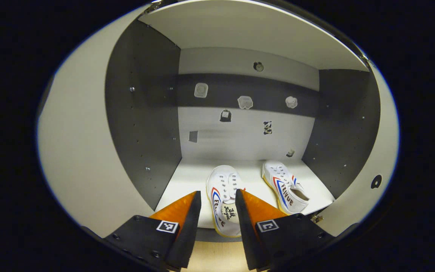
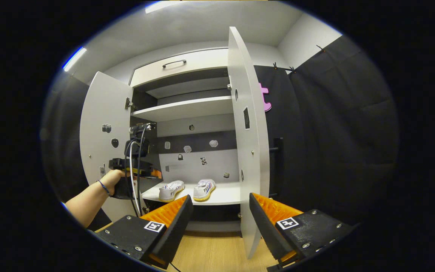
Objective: Grab one shoe with the right hand and put it into the shoe cabinet, grab the other shoe with the left hand and put it into the shoe cabinet; then close the right door with the right hand and the left door with the left hand.
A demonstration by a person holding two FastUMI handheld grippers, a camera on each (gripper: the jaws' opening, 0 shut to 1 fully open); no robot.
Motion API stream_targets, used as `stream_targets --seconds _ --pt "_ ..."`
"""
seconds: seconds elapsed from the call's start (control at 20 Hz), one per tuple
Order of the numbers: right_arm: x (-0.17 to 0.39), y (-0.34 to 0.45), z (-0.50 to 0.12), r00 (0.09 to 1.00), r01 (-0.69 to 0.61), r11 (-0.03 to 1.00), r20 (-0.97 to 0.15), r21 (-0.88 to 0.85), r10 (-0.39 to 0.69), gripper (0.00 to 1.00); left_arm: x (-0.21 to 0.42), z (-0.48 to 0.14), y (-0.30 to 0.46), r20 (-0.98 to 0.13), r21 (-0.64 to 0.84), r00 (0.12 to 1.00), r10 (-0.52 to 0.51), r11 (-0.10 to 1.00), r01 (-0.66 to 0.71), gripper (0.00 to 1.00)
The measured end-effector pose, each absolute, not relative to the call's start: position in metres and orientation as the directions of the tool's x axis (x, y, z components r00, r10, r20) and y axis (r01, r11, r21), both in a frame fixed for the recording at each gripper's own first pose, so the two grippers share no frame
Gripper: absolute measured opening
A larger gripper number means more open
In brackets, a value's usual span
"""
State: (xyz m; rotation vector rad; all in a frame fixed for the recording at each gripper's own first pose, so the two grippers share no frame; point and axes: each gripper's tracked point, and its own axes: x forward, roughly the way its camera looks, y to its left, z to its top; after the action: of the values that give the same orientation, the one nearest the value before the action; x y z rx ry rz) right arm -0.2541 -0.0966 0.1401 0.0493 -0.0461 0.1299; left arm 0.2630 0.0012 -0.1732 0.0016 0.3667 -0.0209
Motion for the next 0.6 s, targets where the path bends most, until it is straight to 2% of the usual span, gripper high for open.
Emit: stream_targets --seconds 0.05,0.15,0.25,0.35,0.45,0.6 --pt "-0.258 -0.099 0.139 0.991 -0.123 0.992 0.049 0.041 0.121 0.92 0.251 -0.159 0.001 -0.327 0.001 0.945 -0.028 1.000 0.029 0.69" --pt "-0.265 -0.107 0.138 0.993 -0.109 0.993 0.050 0.047 0.107 0.92 0.226 -0.135 -0.002 -0.271 0.003 0.961 -0.048 0.999 0.051 0.78" --pt "-0.270 -0.121 0.136 0.995 -0.083 0.995 0.052 0.049 0.081 0.92 0.198 -0.113 -0.002 -0.216 0.018 0.975 -0.060 0.998 0.066 0.79" --pt "-0.272 -0.138 0.134 0.998 -0.042 0.998 0.052 0.044 0.040 0.92 0.173 -0.097 -0.002 -0.167 0.045 0.983 -0.071 0.996 0.080 0.86" --pt "-0.274 -0.156 0.132 0.999 -0.002 0.999 0.054 0.039 0.000 0.92 0.146 -0.083 0.001 -0.125 0.063 0.989 -0.080 0.994 0.089 0.88" --pt "-0.272 -0.182 0.126 0.997 0.054 0.998 0.048 0.035 -0.056 0.92 0.109 -0.072 0.014 -0.088 0.044 0.994 -0.072 0.996 0.076 0.96"
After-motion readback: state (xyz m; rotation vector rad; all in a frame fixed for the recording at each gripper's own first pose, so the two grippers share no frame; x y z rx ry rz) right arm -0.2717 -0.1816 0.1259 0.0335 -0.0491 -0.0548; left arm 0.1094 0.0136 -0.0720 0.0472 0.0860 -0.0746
